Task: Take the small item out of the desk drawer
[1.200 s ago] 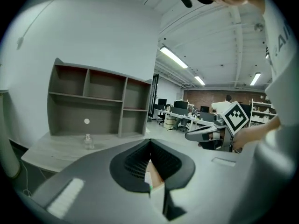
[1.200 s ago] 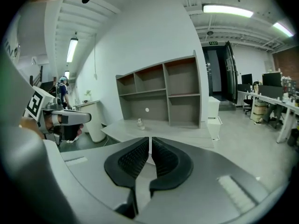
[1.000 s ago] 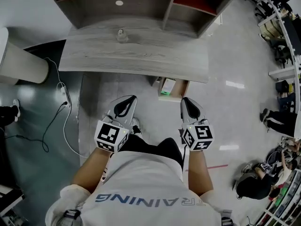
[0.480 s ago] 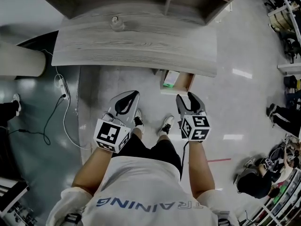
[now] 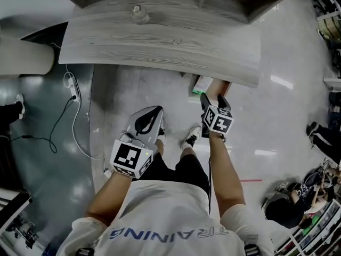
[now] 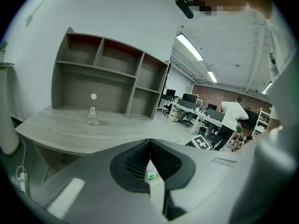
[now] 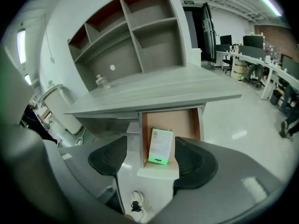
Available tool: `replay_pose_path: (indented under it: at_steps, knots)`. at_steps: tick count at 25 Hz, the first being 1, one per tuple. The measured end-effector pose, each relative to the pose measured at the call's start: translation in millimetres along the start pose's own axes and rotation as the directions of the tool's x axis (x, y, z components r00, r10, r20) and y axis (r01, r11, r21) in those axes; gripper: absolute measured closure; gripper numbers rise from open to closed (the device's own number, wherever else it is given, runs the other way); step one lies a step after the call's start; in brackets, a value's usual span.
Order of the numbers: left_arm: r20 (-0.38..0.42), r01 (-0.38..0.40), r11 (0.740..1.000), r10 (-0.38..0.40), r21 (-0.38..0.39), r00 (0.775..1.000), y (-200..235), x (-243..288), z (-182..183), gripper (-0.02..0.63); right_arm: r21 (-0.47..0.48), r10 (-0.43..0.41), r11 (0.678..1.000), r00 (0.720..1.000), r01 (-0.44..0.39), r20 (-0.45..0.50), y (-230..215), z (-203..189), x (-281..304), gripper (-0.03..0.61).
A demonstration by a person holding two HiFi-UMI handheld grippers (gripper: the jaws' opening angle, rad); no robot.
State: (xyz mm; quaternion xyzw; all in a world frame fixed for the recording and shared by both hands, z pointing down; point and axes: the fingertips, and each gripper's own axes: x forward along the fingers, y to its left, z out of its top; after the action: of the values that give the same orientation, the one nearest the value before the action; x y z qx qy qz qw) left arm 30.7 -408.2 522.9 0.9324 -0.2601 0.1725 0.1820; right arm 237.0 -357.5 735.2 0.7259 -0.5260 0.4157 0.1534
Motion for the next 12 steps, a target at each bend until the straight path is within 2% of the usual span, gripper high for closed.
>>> replay_pose_path:
  at_steps: [12]
  knots:
    - [-0.126,0.015,1.000,-0.016,-0.007,0.992,19,8,-41,0.612,0.109,-0.126,0.984,0.986,0.138,-0.112,-29,-24,107,0.222]
